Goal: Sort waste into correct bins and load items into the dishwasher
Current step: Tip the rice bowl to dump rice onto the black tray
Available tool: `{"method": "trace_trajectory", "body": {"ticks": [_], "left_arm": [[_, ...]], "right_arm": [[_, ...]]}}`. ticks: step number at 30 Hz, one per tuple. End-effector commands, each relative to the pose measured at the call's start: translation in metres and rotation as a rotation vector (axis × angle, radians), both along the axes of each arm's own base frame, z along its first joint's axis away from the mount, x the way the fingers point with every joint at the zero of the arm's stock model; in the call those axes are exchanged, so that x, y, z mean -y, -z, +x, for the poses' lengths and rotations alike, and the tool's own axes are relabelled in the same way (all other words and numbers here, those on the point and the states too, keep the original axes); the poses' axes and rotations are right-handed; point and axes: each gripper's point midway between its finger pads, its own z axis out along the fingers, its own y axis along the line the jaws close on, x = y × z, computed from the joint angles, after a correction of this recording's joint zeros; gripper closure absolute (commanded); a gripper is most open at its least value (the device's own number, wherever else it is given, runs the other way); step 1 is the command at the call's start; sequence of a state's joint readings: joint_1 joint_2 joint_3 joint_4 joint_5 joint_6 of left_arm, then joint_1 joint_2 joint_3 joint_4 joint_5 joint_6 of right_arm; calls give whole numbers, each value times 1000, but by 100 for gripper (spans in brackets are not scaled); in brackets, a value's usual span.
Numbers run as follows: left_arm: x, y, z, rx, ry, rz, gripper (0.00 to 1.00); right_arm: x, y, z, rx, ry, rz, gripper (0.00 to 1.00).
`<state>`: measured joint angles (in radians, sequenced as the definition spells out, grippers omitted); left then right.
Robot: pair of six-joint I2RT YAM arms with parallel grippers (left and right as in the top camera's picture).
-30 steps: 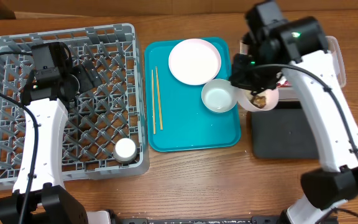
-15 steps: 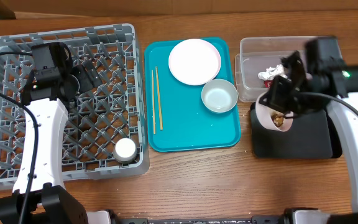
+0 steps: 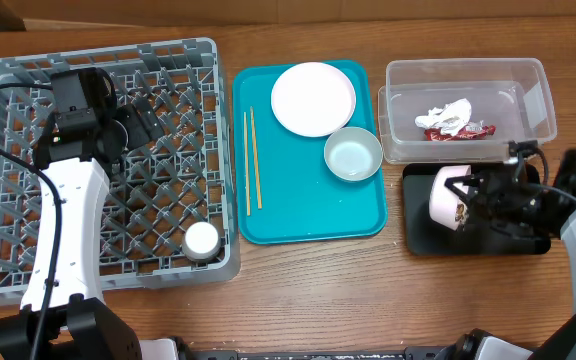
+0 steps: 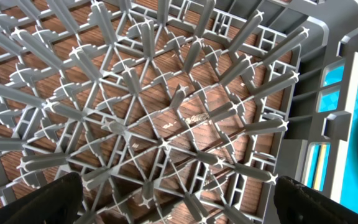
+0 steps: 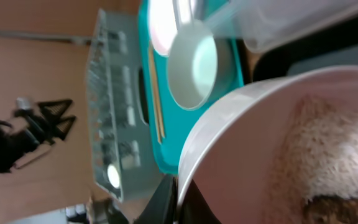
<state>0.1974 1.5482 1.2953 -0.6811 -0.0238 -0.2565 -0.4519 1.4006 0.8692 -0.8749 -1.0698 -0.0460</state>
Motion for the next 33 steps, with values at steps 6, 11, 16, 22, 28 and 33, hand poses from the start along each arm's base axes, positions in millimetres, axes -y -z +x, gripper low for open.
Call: {"method": "trace_trajectory", "body": {"ticks": [6, 11, 16, 22, 28, 33], "left_arm": [[-4, -20, 2, 51, -19, 12, 0], [-4, -20, 2, 51, -19, 12, 0], [-4, -20, 2, 51, -19, 12, 0], [-4, -20, 2, 51, -19, 12, 0], [-4, -20, 2, 51, -19, 12, 0], [-4, -20, 2, 51, -19, 12, 0]], "right_arm": [[4, -10, -8, 131, 26, 200, 96], [14, -5, -11, 127, 75, 218, 96], [22, -6, -11, 134, 100, 216, 96], [24, -8, -9, 154, 102, 218, 96], [24, -8, -9, 157, 102, 217, 96], [25, -9, -8, 164, 100, 217, 96]]}}
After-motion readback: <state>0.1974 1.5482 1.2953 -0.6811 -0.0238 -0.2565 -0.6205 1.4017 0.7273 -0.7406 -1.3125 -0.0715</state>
